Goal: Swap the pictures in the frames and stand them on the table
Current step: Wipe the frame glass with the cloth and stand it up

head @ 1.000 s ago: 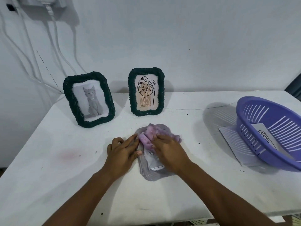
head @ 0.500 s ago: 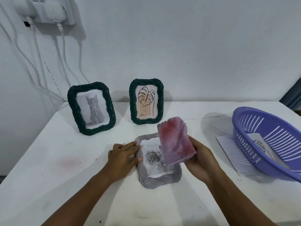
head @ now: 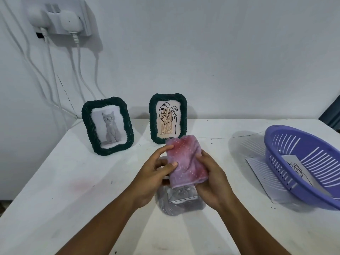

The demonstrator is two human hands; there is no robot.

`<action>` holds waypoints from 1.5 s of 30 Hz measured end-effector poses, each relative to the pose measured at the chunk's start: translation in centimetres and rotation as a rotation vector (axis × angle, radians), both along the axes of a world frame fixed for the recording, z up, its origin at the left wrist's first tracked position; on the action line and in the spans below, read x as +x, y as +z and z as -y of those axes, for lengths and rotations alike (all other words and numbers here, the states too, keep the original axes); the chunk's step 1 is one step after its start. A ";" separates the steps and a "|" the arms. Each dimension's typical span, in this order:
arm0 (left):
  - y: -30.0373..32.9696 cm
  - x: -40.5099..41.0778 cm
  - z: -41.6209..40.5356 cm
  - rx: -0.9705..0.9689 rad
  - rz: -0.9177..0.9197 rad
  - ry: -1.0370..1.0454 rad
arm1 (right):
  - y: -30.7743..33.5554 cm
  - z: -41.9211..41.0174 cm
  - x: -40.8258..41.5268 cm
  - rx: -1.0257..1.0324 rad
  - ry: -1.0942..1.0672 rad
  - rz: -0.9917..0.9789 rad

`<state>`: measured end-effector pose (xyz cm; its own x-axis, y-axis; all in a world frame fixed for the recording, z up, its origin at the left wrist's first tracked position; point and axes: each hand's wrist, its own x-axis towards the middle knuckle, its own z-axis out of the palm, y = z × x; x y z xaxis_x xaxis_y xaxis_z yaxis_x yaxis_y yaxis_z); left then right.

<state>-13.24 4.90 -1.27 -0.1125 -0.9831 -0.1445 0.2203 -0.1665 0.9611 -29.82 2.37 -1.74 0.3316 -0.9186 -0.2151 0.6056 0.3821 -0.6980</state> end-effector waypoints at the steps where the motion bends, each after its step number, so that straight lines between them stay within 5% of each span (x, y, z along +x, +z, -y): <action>1: -0.1 0.1 0.0 0.000 0.004 0.018 | -0.1 0.0 0.1 -0.029 -0.042 -0.076; 7: -0.2 1.9 -0.8 0.002 0.028 0.167 | 0.2 -0.6 1.4 -0.282 -0.001 -0.525; 21: -1.9 13.5 -6.4 0.019 0.460 0.514 | -3.1 -1.3 13.9 -0.380 0.407 -0.705; 31: -4.0 15.3 -7.6 0.063 1.091 0.419 | -3.9 -2.3 16.0 -0.773 0.447 -1.126; 45: -3.3 14.0 -6.2 0.002 1.269 0.410 | -3.2 -1.2 14.2 -0.758 0.398 -1.229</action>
<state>0.72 11.13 -4.58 0.4022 -0.9129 0.0705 -0.7871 -0.3054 0.5359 -15.66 3.62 -4.94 0.5503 -0.8324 -0.0644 -0.5445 -0.2994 -0.7835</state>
